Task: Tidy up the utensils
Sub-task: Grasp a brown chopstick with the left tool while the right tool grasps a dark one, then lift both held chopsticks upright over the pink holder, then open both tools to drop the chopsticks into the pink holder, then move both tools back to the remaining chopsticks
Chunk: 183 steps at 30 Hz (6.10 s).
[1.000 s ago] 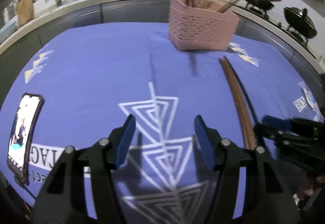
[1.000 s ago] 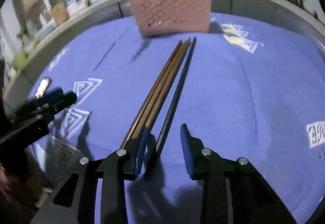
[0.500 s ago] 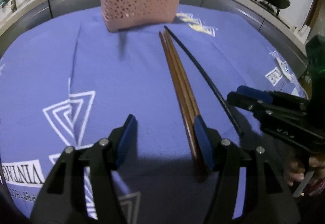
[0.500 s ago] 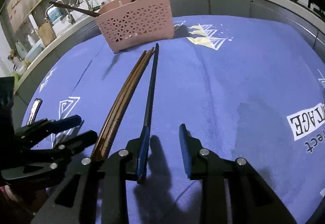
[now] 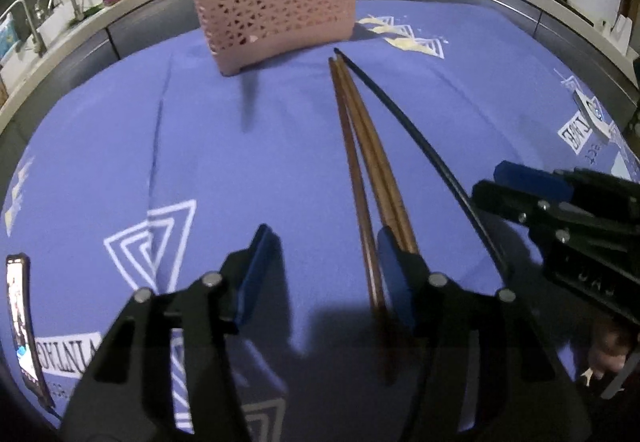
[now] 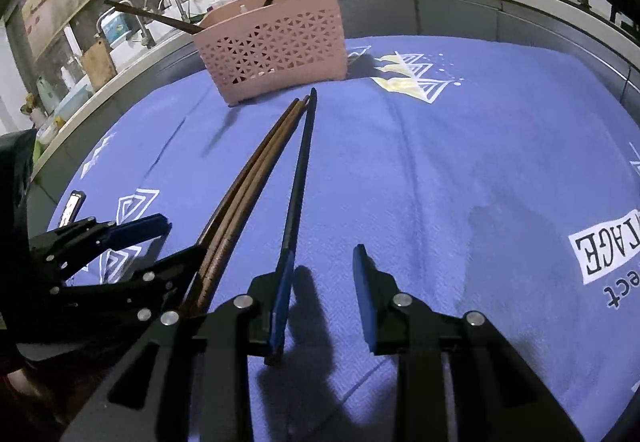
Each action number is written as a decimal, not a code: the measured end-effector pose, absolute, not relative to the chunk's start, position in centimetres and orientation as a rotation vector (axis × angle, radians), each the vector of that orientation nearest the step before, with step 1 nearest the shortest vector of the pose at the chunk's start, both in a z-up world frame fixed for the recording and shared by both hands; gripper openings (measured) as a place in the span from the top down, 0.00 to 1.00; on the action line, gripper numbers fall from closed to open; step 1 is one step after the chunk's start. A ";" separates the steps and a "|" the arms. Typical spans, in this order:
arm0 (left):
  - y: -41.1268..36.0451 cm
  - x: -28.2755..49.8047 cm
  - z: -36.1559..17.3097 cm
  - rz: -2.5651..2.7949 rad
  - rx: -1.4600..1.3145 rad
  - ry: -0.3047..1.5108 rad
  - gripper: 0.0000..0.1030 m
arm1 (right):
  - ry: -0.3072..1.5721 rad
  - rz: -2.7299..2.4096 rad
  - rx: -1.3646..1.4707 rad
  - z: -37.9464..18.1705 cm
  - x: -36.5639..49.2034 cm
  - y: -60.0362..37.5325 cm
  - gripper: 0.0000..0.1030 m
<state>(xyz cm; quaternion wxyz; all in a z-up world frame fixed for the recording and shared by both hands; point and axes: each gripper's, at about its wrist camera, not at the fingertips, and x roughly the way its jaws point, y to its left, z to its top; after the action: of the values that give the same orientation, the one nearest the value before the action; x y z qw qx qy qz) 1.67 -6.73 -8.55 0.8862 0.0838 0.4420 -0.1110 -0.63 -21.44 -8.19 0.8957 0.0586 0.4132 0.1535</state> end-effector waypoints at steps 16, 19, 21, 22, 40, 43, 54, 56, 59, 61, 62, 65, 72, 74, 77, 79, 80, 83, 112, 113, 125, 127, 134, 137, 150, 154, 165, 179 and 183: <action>3.0 -0.2 -8.2 -0.214 0.017 0.978 0.92 | 0.885 0.329 0.002 -8.2 -1.4 -20.8 0.94; 3.3 0.1 -8.0 -0.237 0.014 0.991 0.83 | 0.917 0.354 0.027 -8.2 -2.0 -21.6 0.94; 3.0 0.8 -7.8 -0.223 0.044 0.975 0.72 | 0.937 0.369 0.040 -8.1 -1.6 -21.9 0.94; 2.7 1.6 -7.6 -0.222 0.057 0.971 0.70 | 0.952 0.371 0.044 -8.0 -1.1 -22.0 0.93; 1.1 11.2 -7.3 -0.252 0.092 0.915 0.94 | 1.022 0.498 -0.018 -6.2 13.5 -16.9 0.96; 2.5 10.0 -5.5 -0.297 0.007 0.866 0.95 | 0.978 0.536 0.047 -4.8 12.3 -18.0 0.96; 7.8 2.1 5.0 -0.331 -0.146 0.524 0.95 | 0.525 0.551 0.169 5.7 3.0 -22.9 0.96; 8.0 1.1 6.2 -0.325 -0.140 0.489 0.95 | 0.484 0.537 0.175 6.7 2.6 -23.1 0.96; 8.1 0.4 6.9 -0.331 -0.142 0.468 0.95 | 0.448 0.528 0.184 7.4 1.8 -23.1 0.96; 7.9 0.2 7.1 -0.327 -0.131 0.464 0.95 | 0.445 0.521 0.180 7.4 1.7 -22.7 0.96; 7.8 0.2 7.1 -0.325 -0.129 0.465 0.95 | 0.446 0.521 0.181 7.3 1.7 -22.8 0.96; 7.9 0.4 7.0 -0.326 -0.140 0.475 0.95 | 0.445 0.521 0.178 7.4 1.7 -22.8 0.96; 8.2 -0.1 8.0 -0.330 -0.123 0.444 0.95 | 0.420 0.523 0.170 8.2 1.7 -22.9 0.96; 8.3 -0.3 8.8 -0.332 -0.115 0.425 0.95 | 0.409 0.527 0.172 8.9 1.7 -22.8 0.96; 8.8 -0.2 10.3 -0.327 -0.105 0.403 0.95 | 0.396 0.535 0.171 10.0 2.2 -22.6 0.96; 9.4 0.4 11.5 -0.311 -0.102 0.388 0.95 | 0.381 0.539 0.158 11.1 2.7 -22.2 0.96; 9.8 0.7 12.2 -0.301 -0.103 0.380 0.95 | 0.368 0.543 0.147 11.9 3.1 -21.9 0.96; 10.8 2.0 14.6 -0.265 -0.089 0.334 0.95 | 0.332 0.551 0.114 14.4 4.0 -20.9 0.96; 1.3 19.7 9.6 -0.432 0.062 0.515 0.94 | 0.399 0.562 0.156 8.8 15.2 -15.6 0.90; 1.7 19.6 9.9 -0.430 0.048 0.515 0.94 | 0.402 0.567 0.158 9.1 14.9 -15.6 0.89; 5.3 12.5 17.6 -0.407 -0.047 0.297 0.74 | 0.195 0.527 0.119 14.4 7.2 -16.5 0.48; 5.3 12.0 17.7 -0.397 -0.045 0.294 0.74 | 0.198 0.528 0.115 14.3 6.5 -16.5 0.48; 9.2 7.0 15.8 -0.356 -0.123 0.268 0.74 | 0.227 0.553 0.062 12.8 4.1 -16.4 0.48; 10.7 5.3 12.1 -0.294 -0.127 0.324 0.66 | 0.267 0.556 0.029 10.3 2.8 -16.2 0.48; 12.7 2.7 -2.1 -0.223 -0.229 0.764 0.65 | 0.651 0.481 0.013 -2.0 2.0 -16.2 0.63; 11.1 2.2 -3.2 -0.256 -0.206 0.787 0.65 | 0.769 0.453 -0.026 -4.4 2.3 -15.8 0.76; 9.3 2.6 -4.5 -0.269 -0.183 0.833 0.65 | 0.869 0.457 -0.056 -6.3 2.5 -15.2 0.81; 9.4 0.7 -5.7 -0.241 -0.139 0.876 0.65 | 0.856 0.485 -0.009 -4.8 3.5 -15.4 0.81; 9.2 -0.4 -6.9 -0.218 -0.120 0.916 0.65 | 0.823 0.532 -0.049 -3.9 3.0 -14.1 0.81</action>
<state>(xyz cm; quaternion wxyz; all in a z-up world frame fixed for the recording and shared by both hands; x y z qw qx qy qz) -0.42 9.17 -6.94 0.8895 -0.0578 0.4410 -0.1049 3.02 -14.15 -3.89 0.8821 -0.0234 0.3952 0.2552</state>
